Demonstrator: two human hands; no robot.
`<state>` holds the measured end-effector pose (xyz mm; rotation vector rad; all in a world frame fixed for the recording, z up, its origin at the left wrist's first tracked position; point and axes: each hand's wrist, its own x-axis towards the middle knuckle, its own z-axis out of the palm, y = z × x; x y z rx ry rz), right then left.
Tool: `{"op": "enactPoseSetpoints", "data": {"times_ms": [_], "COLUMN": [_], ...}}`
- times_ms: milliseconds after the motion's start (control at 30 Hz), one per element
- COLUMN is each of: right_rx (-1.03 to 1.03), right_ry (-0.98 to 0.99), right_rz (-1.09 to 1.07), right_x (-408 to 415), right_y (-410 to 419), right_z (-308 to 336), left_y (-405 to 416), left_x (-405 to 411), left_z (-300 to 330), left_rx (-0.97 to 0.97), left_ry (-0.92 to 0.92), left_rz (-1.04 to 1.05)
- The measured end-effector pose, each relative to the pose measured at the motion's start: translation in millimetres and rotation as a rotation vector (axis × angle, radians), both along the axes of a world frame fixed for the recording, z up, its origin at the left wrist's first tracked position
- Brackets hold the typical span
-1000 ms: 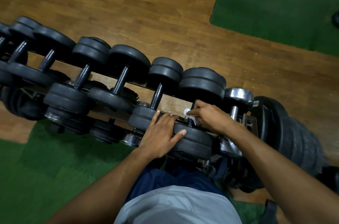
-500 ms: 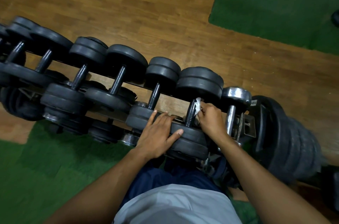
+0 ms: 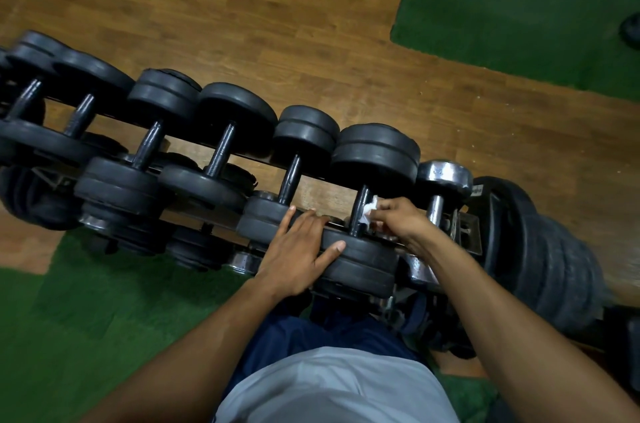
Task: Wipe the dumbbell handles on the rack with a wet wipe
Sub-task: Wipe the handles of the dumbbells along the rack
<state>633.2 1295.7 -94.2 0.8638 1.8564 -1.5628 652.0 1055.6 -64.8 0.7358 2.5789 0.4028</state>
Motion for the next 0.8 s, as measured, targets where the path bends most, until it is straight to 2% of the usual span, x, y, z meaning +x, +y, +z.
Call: {"op": "enactPoseSetpoints", "data": {"times_ms": [100,233,333,400,533,800], "right_rx": [-0.080,-0.063,-0.075,-0.061,-0.010,0.005], "right_ry": [-0.073,-0.104,-0.055,-0.065,-0.159,-0.225], "right_rz": [0.041,-0.058,-0.143,-0.105,0.102,0.148], "right_x": [8.2,2.8,-1.7,0.5,13.0,5.3], "right_y": [0.9,3.0,-1.5,-8.1,-11.2,-12.8], "right_z": [-6.3,-22.0,-28.3,-26.3,-17.6,-0.2], "left_y": [-0.4,-1.0,-0.6,-0.6,-0.1,0.4], "left_x": [-0.4,-0.2,-0.3,0.0,0.1,-0.2], "left_z": [-0.1,-0.6,-0.4,0.1,0.3,1.4], "left_rx": [-0.004,0.005,0.012,0.016,0.021,0.005], "left_ry": [0.002,-0.005,-0.002,0.000,0.005,0.001], "left_rz": [-0.002,-0.003,0.004,0.007,0.011,0.005]}}
